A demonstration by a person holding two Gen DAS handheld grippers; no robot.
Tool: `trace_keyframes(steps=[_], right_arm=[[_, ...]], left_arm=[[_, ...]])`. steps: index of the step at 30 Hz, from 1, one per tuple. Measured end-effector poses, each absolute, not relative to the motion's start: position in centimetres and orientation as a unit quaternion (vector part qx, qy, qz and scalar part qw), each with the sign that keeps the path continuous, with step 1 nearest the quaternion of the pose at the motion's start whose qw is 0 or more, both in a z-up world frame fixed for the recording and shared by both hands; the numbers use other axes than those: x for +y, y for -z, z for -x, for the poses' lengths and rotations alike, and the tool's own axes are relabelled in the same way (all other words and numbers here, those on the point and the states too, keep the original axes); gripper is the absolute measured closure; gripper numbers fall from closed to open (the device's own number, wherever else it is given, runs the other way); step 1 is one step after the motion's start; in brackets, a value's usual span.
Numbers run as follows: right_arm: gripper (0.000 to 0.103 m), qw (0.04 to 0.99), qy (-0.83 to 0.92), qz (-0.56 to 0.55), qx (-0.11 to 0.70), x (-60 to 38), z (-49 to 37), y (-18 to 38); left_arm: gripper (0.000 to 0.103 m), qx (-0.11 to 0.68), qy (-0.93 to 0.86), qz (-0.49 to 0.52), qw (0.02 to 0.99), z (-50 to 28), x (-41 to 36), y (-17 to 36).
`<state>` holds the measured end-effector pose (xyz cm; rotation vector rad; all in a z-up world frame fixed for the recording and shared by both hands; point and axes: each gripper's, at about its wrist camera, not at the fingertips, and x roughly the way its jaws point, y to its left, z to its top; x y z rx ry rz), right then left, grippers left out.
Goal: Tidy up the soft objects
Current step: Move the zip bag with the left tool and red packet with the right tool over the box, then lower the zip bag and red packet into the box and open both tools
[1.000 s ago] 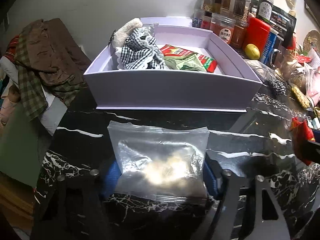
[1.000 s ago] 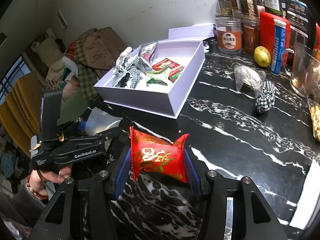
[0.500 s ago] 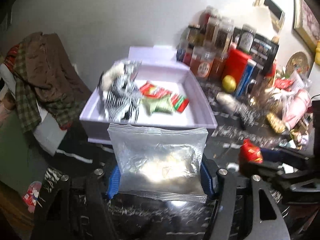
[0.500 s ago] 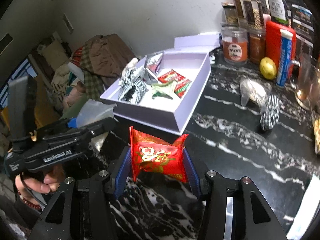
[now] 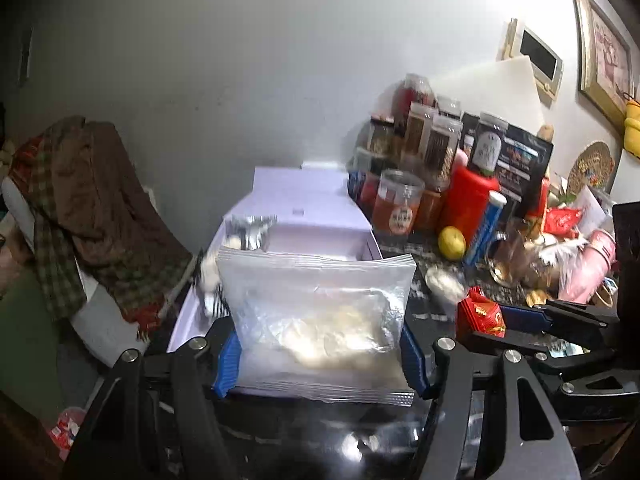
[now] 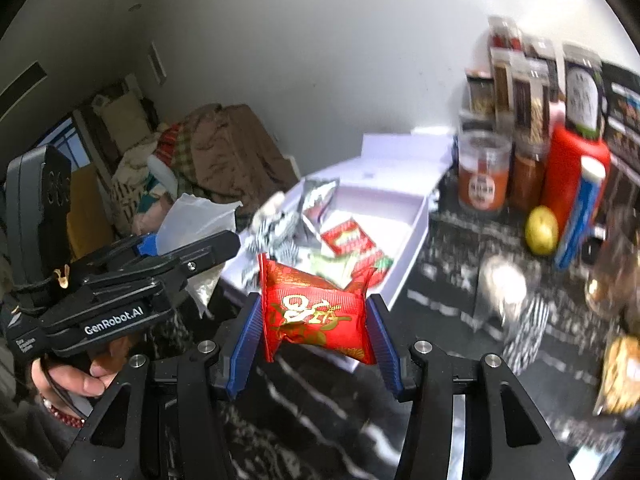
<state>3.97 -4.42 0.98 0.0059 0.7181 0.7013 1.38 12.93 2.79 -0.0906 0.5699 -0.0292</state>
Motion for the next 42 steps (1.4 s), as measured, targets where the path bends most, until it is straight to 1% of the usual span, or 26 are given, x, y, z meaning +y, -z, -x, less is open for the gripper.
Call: trace_keyframes(steps=[8, 16, 21, 26, 30, 34, 39, 42], right_arm=[[0.051, 0.881, -0.349, 0.001, 0.320, -3.2, -7.9, -3.0], [0.051, 0.882, -0.355, 0.006, 0.311, -1.8, -12.9, -2.7], [0.051, 0.877, -0.355, 0.009, 0.323, -1.1, -16.2, -1.1], [0.051, 0.859, -0.365, -0.007, 0.359, -0.8, -19.3, 1.9], [0.051, 0.852, -0.356, 0.006, 0.384, -0.5, -20.4, 4.0], [0.051, 0.850, -0.352, 0.020, 0.393, -0.2, -20.6, 5.5], [0.053, 0.847, -0.361, 0.033, 0.389, 0.7, -20.1, 6.3], [0.053, 0.849, -0.358, 0.040, 0.387, 0.7, -19.9, 6.3]], left_arm=[[0.039, 0.255, 0.012, 0.041, 0.966, -5.3, 13.5, -4.4], [0.039, 0.259, 0.002, 0.021, 0.966, -10.2, 14.1, -3.6], [0.039, 0.284, -0.010, 0.014, 0.959, -13.5, 14.7, -1.3], [0.039, 0.318, -0.008, 0.029, 0.947, -16.0, 15.2, 1.6], [0.039, 0.350, -0.006, 0.016, 0.937, -16.9, 14.9, 3.8], [0.039, 0.351, 0.003, 0.032, 0.936, -16.5, 15.3, 3.9], [0.039, 0.387, -0.006, 0.015, 0.922, -17.1, 14.9, 5.3], [0.039, 0.391, -0.003, 0.021, 0.920, -17.3, 15.0, 5.4]])
